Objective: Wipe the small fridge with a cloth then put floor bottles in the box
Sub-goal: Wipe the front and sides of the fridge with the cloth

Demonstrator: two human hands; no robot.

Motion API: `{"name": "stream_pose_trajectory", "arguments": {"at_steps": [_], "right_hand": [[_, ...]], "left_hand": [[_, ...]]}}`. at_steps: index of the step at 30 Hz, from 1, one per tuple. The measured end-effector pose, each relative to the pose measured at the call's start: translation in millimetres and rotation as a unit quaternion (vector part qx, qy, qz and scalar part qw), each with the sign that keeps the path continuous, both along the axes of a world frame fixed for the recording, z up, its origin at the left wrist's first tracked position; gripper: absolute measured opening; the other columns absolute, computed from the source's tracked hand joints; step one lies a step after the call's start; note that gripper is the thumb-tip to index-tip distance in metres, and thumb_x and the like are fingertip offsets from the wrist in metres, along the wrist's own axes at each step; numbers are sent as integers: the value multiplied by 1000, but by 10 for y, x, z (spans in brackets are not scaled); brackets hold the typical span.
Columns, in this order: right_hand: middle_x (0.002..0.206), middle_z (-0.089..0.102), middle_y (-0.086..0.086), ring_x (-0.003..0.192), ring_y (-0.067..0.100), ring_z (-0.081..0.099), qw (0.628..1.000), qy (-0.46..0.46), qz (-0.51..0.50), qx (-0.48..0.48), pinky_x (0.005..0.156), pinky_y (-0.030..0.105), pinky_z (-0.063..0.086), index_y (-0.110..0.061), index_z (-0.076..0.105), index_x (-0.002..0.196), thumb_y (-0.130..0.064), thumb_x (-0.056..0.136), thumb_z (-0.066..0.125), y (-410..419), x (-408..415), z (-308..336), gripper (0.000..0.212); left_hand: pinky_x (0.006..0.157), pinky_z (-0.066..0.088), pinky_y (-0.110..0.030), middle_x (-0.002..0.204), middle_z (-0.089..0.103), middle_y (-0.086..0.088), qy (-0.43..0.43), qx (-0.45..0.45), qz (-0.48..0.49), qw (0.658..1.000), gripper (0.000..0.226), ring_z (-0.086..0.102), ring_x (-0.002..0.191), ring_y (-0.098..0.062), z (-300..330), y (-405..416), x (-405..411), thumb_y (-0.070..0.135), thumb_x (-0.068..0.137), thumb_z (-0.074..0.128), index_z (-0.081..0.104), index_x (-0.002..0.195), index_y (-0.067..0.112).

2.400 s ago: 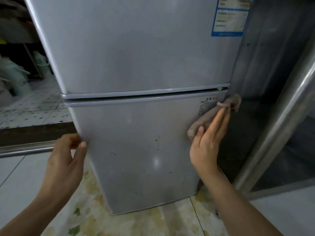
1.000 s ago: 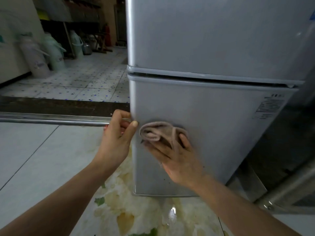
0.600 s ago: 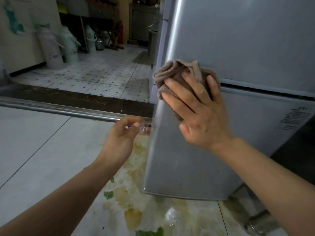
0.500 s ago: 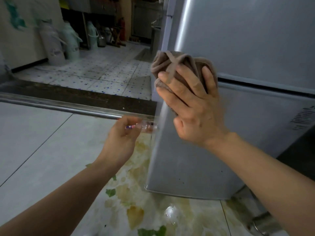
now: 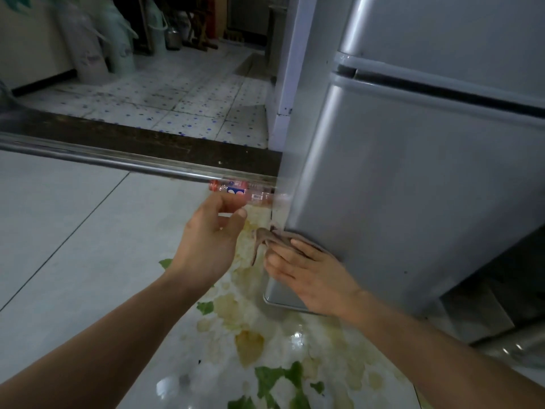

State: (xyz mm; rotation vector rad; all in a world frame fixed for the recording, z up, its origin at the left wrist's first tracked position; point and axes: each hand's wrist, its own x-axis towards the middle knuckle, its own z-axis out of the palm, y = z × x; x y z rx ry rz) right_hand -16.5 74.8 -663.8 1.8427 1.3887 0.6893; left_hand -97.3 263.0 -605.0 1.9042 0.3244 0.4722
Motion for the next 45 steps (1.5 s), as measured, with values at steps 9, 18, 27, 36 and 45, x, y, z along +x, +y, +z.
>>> {"name": "stream_pose_trajectory", "arguments": {"at_steps": [9, 18, 27, 36, 45], "right_hand": [[153, 33, -5, 142, 20, 27, 972, -130, 58, 188, 114, 42, 13, -25, 36, 146, -4, 93, 37, -776, 317, 905, 57], [150, 35, -8, 133, 26, 32, 971, -80, 50, 221, 114, 42, 14, -26, 34, 144, -3, 86, 36, -1004, 310, 159, 63], [137, 53, -11, 127, 14, 51, 998, -14, -5, 64, 110, 38, 21, -32, 57, 130, -17, 80, 51, -1571, 246, 168, 53], [131, 28, 8, 120, 53, 38, 919, -17, -17, 393, 102, 59, 34, -14, 40, 131, 1, 96, 27, -1724, 306, 357, 41], [114, 38, 5, 102, 35, 42, 966, 41, -67, 247, 85, 46, 53, -23, 68, 110, -3, 63, 60, -2006, 183, -219, 52]], "left_hand": [[77, 44, -27, 112, 56, 9, 8, 39, -13, 999, 22, 53, 89, 5, 2, -347, 90, 33, 92, 53, 50, 113, 29], [76, 45, -33, 98, 61, -1, 10, 130, 27, 991, 24, 58, 90, -22, -145, -699, 329, 31, 87, 61, 46, 100, 19], [72, 41, -31, 97, 59, 3, 36, 146, 47, 987, 25, 59, 80, -16, -128, -717, 317, 36, 89, 58, 46, 105, 21], [76, 46, -33, 101, 55, 9, 24, 130, 72, 989, 24, 58, 87, -17, -409, -902, 243, 36, 89, 56, 38, 105, 33], [77, 52, -44, 95, 56, 5, 69, 166, 71, 981, 26, 57, 82, -21, -371, -833, 268, 42, 88, 57, 37, 100, 31]]}}
